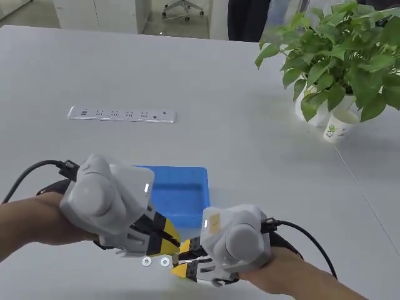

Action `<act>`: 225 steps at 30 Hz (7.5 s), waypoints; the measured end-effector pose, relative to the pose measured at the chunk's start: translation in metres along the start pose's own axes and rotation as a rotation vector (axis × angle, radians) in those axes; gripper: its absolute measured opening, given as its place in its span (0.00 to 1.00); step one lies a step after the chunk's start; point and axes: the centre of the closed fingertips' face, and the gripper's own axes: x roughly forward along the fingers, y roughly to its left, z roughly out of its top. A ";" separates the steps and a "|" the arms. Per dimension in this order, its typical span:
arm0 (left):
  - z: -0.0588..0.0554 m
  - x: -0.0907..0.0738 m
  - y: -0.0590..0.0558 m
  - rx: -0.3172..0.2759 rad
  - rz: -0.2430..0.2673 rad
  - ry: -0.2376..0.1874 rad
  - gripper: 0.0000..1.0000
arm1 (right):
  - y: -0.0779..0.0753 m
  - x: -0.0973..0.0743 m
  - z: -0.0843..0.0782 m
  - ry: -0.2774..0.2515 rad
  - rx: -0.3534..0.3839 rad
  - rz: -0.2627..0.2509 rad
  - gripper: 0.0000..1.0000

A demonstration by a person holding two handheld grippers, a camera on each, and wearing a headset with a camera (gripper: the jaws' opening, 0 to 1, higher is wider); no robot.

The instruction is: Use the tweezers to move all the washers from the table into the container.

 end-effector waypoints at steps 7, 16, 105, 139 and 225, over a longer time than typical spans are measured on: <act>-0.001 -0.001 0.001 -0.007 -0.001 -0.001 0.06 | 0.000 0.001 0.000 -0.001 0.020 0.005 0.12; -0.001 0.000 0.000 -0.009 -0.002 -0.001 0.06 | 0.001 0.001 0.000 0.003 0.023 0.008 0.11; 0.027 -0.039 0.088 0.036 0.043 0.015 0.06 | -0.094 -0.029 0.043 -0.042 -0.009 -0.084 0.11; -0.005 -0.004 0.116 -0.004 0.037 0.066 0.06 | -0.122 0.002 0.006 0.021 0.013 -0.047 0.11; 0.033 -0.021 0.035 -0.008 -0.010 0.032 0.06 | -0.041 -0.034 0.022 0.000 -0.027 -0.074 0.12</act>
